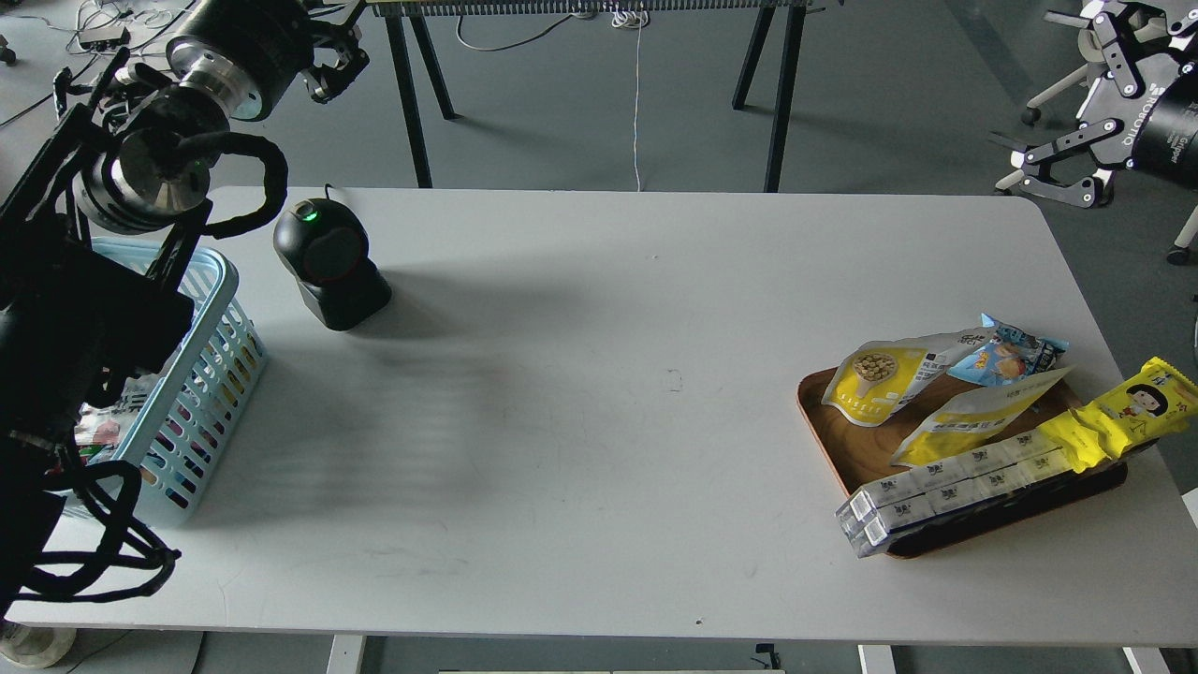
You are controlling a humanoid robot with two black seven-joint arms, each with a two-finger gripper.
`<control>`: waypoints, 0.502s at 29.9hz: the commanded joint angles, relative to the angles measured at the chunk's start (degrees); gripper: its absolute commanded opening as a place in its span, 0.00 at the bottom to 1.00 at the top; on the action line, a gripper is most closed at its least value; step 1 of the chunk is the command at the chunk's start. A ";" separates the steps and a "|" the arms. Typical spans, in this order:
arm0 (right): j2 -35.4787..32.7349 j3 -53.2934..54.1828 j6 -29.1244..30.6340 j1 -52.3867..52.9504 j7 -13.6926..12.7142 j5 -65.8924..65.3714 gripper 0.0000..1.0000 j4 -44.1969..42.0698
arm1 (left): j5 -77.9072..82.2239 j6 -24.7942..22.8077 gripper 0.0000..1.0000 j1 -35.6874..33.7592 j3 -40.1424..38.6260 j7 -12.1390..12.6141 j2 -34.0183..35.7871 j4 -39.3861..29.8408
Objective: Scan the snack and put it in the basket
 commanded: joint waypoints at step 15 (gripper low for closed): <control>28.34 -60.37 -3.91 54.11 -0.36 -0.06 0.99 16.68 | -0.17 -2.84 1.00 -0.10 -0.26 -0.39 -0.20 0.02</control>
